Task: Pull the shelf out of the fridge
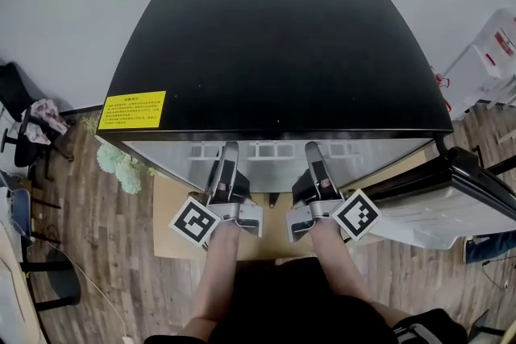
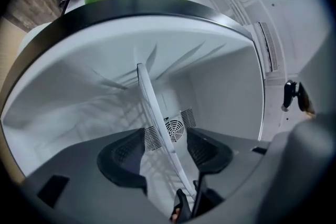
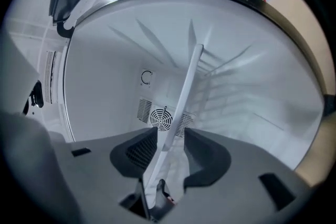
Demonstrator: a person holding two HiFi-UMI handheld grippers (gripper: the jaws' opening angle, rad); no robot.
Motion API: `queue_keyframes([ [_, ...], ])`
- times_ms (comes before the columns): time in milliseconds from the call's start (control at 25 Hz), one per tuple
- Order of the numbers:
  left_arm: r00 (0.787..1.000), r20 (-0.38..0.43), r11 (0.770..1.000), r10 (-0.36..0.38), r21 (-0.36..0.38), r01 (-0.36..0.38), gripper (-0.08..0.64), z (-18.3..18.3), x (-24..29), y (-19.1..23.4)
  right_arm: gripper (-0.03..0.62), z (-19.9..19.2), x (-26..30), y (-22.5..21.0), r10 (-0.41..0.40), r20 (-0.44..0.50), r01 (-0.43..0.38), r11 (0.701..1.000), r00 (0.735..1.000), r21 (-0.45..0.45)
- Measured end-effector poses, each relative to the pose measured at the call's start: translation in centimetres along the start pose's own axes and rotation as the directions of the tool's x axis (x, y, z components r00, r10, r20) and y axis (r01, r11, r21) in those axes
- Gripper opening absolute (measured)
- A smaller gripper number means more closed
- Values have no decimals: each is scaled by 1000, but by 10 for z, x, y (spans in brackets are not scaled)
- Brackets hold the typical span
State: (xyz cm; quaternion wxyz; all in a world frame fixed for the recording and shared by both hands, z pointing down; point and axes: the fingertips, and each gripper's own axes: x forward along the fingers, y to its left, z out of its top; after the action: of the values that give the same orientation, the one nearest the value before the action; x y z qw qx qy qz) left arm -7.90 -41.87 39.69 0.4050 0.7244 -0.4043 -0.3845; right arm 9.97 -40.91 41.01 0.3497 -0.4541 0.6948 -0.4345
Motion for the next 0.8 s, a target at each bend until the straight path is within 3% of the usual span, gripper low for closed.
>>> queue_keyframes([
  [160, 999, 37, 999, -6, -47, 7, 230, 9, 7, 4, 113, 2, 7, -5, -4, 14, 3, 999, 1000, 45],
  [320, 998, 56, 996, 13, -84, -9, 220, 13, 13, 10, 93, 10, 13, -7, -7, 32, 6, 999, 999, 31],
  [440, 996, 77, 995, 36, -94, -29, 122, 16, 14, 14, 77, 12, 18, -8, -15, 35, 15, 1000, 999, 21],
  [560, 996, 82, 995, 42, -98, -34, 76, 17, 15, 13, 32, 13, 19, -6, -4, 38, 3, 1000, 999, 25],
  [800, 994, 94, 991, 55, -127, -43, 63, 17, 15, 14, 29, 13, 19, -8, -10, 49, 7, 998, 999, 66],
])
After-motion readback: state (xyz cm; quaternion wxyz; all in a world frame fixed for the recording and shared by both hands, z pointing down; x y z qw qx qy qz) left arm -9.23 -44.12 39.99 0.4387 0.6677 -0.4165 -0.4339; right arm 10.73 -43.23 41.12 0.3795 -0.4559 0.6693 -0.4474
